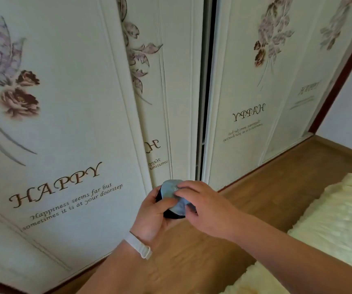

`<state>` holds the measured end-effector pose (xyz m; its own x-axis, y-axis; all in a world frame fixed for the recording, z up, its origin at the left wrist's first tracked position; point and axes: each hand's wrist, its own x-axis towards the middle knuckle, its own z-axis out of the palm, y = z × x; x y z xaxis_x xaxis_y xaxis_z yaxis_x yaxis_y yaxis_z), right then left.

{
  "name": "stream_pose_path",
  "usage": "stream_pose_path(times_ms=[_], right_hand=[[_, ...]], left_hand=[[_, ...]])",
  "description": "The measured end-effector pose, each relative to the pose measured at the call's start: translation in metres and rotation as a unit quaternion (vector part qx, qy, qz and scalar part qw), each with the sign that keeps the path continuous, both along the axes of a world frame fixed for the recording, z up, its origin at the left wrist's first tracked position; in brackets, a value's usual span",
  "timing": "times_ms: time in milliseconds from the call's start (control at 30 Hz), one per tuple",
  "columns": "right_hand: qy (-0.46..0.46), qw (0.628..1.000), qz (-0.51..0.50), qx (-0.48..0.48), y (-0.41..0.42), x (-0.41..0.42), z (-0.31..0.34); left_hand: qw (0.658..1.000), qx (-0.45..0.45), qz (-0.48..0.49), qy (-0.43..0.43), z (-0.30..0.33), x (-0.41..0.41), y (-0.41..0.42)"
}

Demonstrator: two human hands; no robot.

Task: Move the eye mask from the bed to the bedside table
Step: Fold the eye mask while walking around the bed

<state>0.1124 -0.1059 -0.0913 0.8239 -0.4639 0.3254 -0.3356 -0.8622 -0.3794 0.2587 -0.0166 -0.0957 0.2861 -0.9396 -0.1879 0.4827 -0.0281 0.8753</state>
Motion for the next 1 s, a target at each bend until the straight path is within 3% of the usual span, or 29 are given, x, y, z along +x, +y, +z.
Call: stream_pose_path(times_ms=[567, 1000], right_hand=[[0.028, 0.975, -0.222, -0.001, -0.179, 0.115, 0.020], [0.009, 0.925, -0.380, -0.004, -0.251, 0.029, 0.003]], left_hand=[[0.975, -0.019, -0.218, 0.050, 0.004, 0.139, -0.257], [0.925, 0.005, -0.379, 0.041, -0.011, 0.049, -0.382]])
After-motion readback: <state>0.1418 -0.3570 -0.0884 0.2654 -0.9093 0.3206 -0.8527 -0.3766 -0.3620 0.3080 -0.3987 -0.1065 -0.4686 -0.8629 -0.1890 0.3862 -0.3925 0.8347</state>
